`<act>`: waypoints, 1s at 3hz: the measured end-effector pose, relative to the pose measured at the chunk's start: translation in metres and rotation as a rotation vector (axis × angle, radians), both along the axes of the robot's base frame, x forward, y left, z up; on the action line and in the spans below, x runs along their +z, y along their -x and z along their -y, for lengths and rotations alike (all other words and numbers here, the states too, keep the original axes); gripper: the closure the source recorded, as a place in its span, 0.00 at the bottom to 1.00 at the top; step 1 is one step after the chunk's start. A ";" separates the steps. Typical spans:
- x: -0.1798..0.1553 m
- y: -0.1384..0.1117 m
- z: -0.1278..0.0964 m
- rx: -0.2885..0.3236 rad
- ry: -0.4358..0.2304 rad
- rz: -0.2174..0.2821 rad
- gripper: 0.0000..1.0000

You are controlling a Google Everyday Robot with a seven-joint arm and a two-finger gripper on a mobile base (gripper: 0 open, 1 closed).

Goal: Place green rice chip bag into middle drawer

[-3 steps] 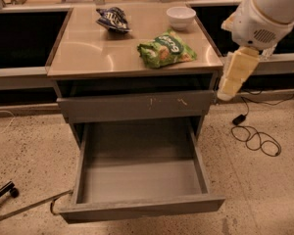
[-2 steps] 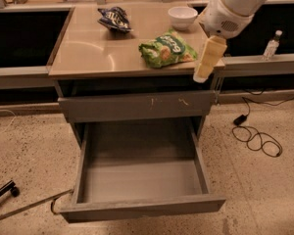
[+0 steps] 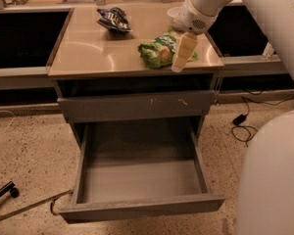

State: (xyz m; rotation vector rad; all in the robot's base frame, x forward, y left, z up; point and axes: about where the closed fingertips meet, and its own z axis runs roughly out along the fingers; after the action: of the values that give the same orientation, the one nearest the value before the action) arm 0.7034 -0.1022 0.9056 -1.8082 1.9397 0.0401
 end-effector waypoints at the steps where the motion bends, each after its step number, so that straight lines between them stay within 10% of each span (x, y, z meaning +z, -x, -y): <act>1: -0.018 -0.029 -0.006 -0.035 -0.072 0.019 0.00; 3: -0.070 -0.099 -0.047 -0.028 -0.173 0.051 0.00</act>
Offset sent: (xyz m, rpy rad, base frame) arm 0.1195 0.0466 -0.0645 0.2175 -0.0797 -0.0562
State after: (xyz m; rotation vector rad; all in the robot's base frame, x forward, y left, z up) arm 0.8019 -0.0551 0.8355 -1.6536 1.8650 0.1464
